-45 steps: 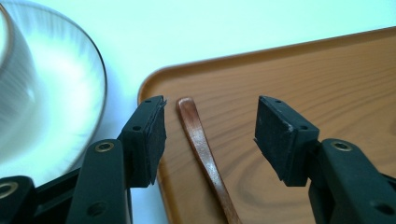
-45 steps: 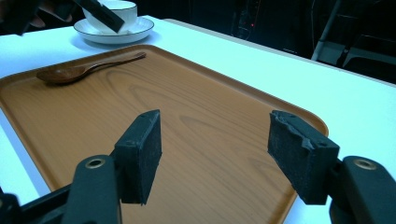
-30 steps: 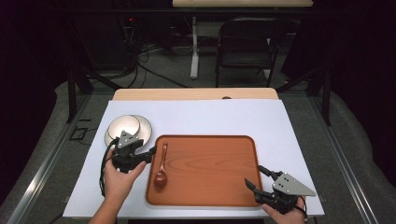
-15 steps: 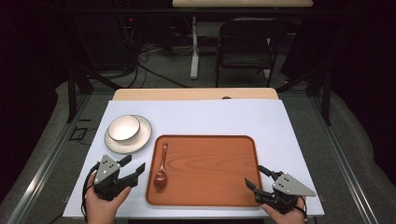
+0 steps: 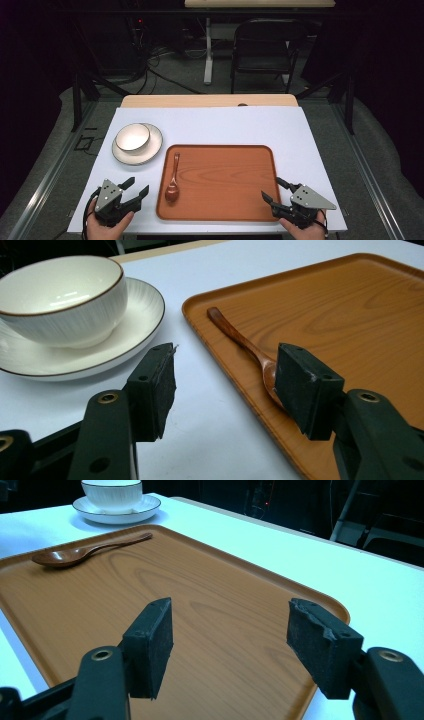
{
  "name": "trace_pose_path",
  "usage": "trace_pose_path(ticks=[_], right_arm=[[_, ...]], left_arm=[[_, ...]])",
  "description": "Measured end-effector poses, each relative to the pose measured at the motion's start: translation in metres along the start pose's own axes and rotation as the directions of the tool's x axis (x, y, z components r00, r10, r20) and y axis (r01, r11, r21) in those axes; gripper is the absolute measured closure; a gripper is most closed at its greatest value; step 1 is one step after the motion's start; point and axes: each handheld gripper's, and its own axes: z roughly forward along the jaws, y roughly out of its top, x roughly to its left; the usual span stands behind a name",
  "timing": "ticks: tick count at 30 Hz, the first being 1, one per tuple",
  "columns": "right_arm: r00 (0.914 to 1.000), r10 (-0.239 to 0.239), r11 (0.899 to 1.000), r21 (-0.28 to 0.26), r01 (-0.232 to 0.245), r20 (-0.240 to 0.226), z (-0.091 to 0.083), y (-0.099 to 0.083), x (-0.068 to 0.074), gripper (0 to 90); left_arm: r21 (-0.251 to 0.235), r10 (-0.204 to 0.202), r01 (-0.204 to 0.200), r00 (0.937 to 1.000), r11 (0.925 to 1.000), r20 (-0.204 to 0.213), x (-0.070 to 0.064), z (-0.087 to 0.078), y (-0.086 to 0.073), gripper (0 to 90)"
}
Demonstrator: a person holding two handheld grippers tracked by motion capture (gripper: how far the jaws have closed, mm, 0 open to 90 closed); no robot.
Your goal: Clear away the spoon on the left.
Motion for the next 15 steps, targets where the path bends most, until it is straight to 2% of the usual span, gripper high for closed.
trace_pose_path(ticks=[2,7,9,15], right_arm=[[1.0000,0.001,1.000,-0.001,-0.001,-0.001,-0.0004,0.0000,-0.0001,34.7],[1.0000,-0.002,1.000,0.000,0.002,-0.003,0.0000,0.0000,-0.0001,34.7],[1.0000,-0.001,1.000,0.001,0.001,-0.005,0.0001,0.0000,0.0003,34.7],[0.9999,-0.008,1.000,0.005,0.008,-0.006,0.0002,0.0000,0.0003,34.7]], left_arm=[[0.017,0.002,-0.002,1.0000,0.9999,-0.002,0.0007,0.0026,-0.0023,41.6],[0.006,-0.005,0.005,1.0000,1.0000,-0.002,0.0005,0.0037,-0.0035,41.6],[0.016,0.000,0.000,1.0000,0.9999,0.007,-0.0007,0.0051,-0.0039,41.7],[0.045,0.037,-0.038,0.9992,0.9983,0.014,-0.0049,0.0102,-0.0047,41.7]])
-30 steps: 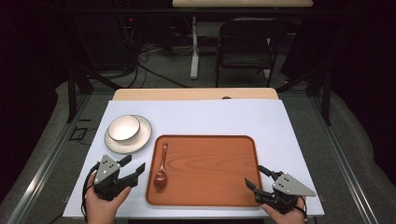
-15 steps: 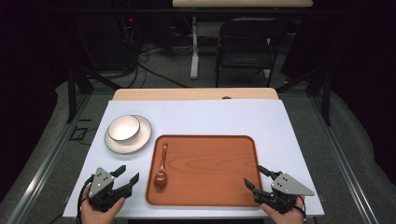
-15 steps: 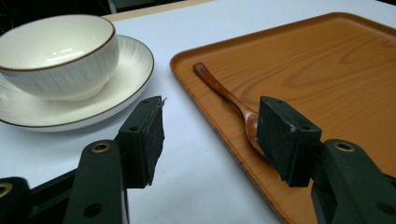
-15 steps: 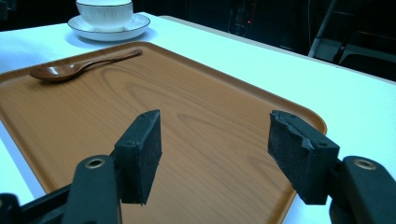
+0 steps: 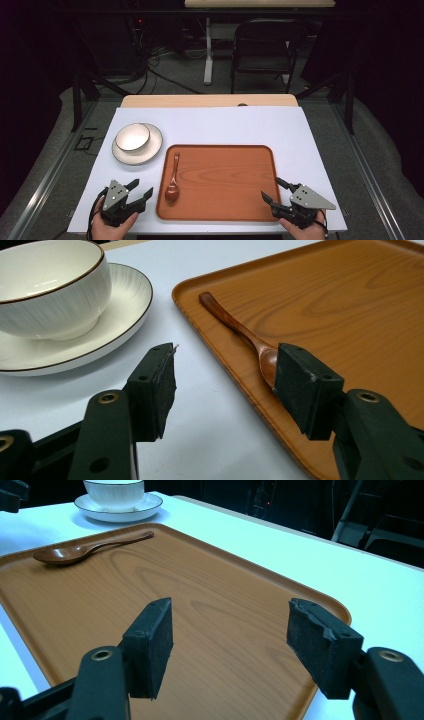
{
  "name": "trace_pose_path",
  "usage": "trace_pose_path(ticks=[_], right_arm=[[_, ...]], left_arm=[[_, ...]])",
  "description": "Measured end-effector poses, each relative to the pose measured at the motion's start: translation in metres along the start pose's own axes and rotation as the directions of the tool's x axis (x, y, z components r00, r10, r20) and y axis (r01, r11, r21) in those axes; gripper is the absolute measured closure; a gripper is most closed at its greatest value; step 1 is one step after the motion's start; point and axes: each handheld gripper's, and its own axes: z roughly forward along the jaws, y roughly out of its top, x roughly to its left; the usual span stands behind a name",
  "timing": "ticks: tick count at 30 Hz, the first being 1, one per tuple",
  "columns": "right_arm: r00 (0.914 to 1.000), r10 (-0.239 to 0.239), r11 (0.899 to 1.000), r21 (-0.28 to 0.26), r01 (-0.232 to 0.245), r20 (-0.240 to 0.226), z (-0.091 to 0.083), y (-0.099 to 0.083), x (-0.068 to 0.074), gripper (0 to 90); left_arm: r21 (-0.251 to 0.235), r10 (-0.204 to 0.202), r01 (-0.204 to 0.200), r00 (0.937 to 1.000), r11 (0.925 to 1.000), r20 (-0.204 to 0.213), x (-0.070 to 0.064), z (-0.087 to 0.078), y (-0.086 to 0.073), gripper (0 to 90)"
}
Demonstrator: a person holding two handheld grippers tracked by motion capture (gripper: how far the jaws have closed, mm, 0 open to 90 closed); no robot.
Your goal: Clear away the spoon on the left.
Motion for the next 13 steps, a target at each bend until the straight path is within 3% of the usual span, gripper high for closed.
trace_pose_path(ticks=[13], right_arm=[[0.9996,-0.022,1.000,0.012,0.022,-0.015,0.0021,-0.0007,0.0018,36.3]], left_arm=[[0.000,-0.058,0.058,0.9983,0.9983,0.005,0.0067,-0.0001,-0.0016,41.7]])
